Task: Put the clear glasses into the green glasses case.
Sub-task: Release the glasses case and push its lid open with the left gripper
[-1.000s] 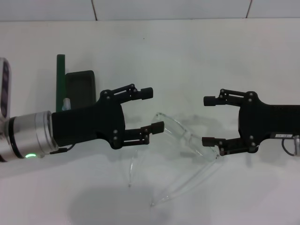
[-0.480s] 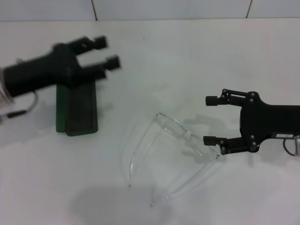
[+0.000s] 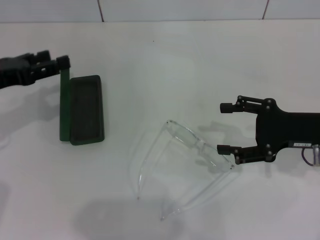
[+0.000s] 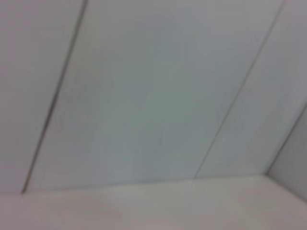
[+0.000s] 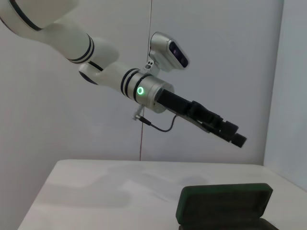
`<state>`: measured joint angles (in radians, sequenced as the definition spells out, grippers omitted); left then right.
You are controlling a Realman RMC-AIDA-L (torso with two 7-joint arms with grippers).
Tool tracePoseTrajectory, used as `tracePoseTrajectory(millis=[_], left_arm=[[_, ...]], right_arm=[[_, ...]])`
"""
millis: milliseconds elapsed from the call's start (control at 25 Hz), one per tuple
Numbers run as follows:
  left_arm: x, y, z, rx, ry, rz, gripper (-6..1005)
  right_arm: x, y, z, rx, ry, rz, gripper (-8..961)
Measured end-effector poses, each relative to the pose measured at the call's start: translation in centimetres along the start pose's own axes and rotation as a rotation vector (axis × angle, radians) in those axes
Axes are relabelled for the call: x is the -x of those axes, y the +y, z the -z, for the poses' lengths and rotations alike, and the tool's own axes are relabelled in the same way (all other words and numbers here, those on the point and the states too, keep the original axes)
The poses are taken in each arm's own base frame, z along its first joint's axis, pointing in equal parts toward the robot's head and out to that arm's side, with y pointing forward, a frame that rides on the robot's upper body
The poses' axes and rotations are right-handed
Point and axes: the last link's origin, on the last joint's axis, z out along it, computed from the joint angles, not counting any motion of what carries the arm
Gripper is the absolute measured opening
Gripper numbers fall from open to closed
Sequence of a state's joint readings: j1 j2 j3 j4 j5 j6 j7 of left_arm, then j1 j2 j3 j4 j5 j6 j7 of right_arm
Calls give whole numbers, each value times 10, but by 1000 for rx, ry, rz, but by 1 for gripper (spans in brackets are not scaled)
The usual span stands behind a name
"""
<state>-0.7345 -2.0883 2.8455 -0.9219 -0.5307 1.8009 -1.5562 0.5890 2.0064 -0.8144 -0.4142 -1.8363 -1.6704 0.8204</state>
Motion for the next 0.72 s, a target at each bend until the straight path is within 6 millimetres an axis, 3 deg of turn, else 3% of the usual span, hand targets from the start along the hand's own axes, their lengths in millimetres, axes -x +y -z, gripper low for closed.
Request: tracePoseTrajectory(millis=[400,720], left_arm=[[19,-11,-10,-80,-157,76,740],[17,-17,-20,-114,-199,99,728]], right_arm=[[1,-1,-2,6,2,12,855],[0,0,-3,5,0,16,855]])
